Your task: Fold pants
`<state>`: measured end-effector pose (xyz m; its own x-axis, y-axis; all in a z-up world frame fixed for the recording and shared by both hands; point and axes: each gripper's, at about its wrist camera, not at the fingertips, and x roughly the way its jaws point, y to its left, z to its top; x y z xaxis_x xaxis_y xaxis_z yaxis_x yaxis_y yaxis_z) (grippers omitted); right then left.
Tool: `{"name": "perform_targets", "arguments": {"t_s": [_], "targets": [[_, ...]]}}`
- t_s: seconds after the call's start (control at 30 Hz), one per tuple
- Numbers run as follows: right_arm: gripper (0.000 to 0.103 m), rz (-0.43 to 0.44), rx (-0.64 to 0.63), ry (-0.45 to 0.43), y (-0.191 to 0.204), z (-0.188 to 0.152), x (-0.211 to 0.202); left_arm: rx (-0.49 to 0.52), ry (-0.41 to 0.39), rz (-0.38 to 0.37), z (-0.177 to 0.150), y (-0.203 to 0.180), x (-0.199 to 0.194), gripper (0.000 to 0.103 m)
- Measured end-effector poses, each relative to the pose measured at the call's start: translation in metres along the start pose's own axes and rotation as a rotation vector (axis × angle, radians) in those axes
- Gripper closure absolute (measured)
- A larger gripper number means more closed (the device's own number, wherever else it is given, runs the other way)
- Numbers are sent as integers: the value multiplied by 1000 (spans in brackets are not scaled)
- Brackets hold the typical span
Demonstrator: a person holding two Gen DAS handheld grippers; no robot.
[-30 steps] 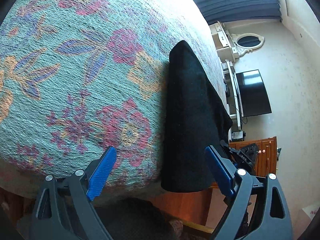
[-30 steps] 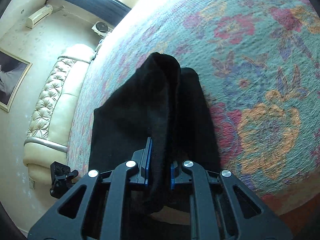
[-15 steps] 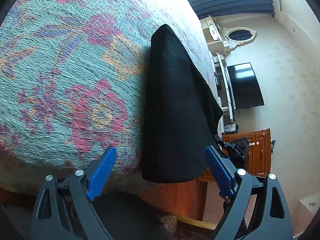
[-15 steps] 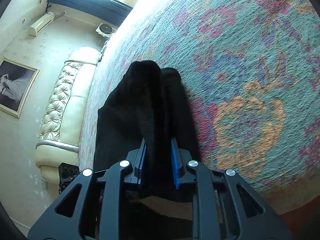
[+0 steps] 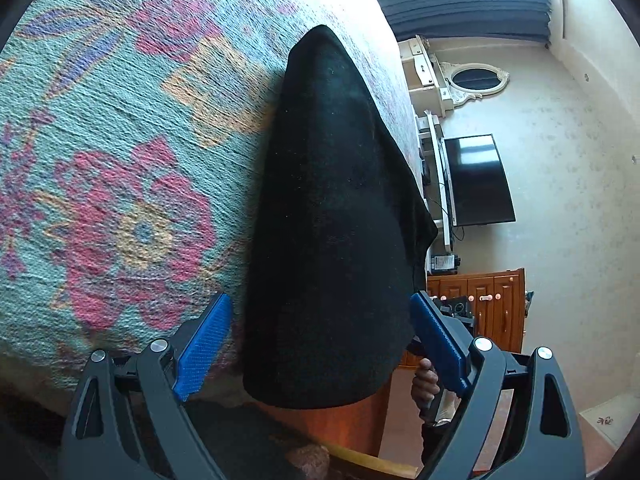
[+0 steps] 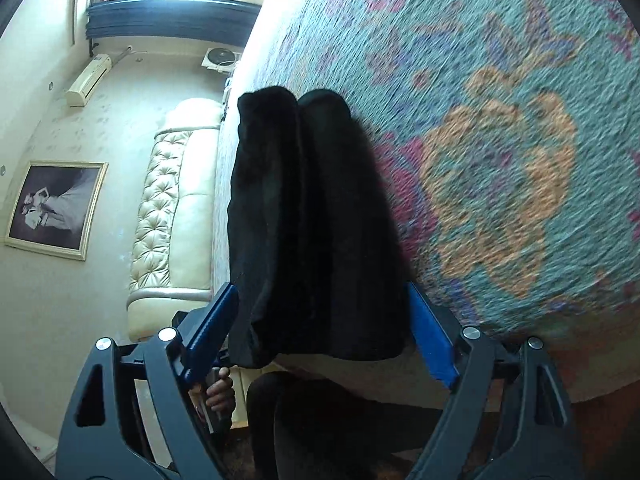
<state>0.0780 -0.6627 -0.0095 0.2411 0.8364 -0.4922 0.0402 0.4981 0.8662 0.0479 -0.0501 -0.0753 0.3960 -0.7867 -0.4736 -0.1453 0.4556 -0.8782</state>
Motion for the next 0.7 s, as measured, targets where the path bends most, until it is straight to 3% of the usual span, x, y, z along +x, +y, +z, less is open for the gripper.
{"name": "perform_targets", "arguments": {"t_s": [0.23, 0.3, 0.37, 0.43, 0.5, 0.53, 0.7], "targets": [[20, 50, 7, -8, -3, -4, 3, -1, 0, -74, -2, 3, 4, 15], [25, 24, -18, -5, -2, -5, 5, 22, 5, -88, -4, 4, 3, 15], [41, -3, -28, -1, -4, -6, 5, 39, 21, -95, -4, 4, 3, 15], [50, 1, -22, -3, -8, -7, 6, 46, 33, -79, -5, 3, 4, 16], [54, 5, -23, -7, -9, -7, 7, 55, 49, 8, -4, -1, 10, 43], [54, 4, -25, -8, -9, -7, 7, 58, 60, 39, -2, -2, 12, 44], [56, -4, -43, -20, -6, -7, 8, 59, 53, 42, 0, -3, 12, 59]]}}
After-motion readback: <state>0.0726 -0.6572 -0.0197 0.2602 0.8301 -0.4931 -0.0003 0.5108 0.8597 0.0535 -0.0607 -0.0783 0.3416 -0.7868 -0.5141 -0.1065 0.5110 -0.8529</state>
